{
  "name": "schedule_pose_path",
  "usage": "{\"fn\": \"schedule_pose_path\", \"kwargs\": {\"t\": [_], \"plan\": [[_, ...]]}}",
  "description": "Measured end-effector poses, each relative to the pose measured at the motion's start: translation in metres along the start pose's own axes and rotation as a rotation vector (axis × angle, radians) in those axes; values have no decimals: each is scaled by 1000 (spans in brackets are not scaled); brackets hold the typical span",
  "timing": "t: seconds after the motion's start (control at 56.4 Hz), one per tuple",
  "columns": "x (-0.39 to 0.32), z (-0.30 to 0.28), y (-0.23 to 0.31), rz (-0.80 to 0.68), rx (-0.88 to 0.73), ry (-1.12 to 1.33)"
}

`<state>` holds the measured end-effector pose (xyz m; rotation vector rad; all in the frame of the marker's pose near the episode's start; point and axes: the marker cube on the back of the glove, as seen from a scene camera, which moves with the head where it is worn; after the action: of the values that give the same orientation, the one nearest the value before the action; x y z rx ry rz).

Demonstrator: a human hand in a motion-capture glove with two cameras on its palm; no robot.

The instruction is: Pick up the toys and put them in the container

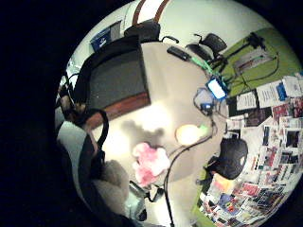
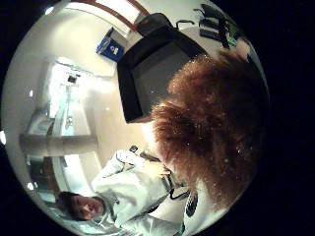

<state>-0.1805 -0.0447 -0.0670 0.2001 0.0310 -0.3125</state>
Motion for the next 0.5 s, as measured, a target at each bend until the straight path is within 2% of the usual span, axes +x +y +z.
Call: {"fn": "schedule_pose_path", "kwargs": {"t": [0.213,0.425,0.496], "plan": [[-50,12,-43,-66,103,9],[-76,36,-51,-73,-34,54],[-72,34,-51,-68,-35,68]]}}
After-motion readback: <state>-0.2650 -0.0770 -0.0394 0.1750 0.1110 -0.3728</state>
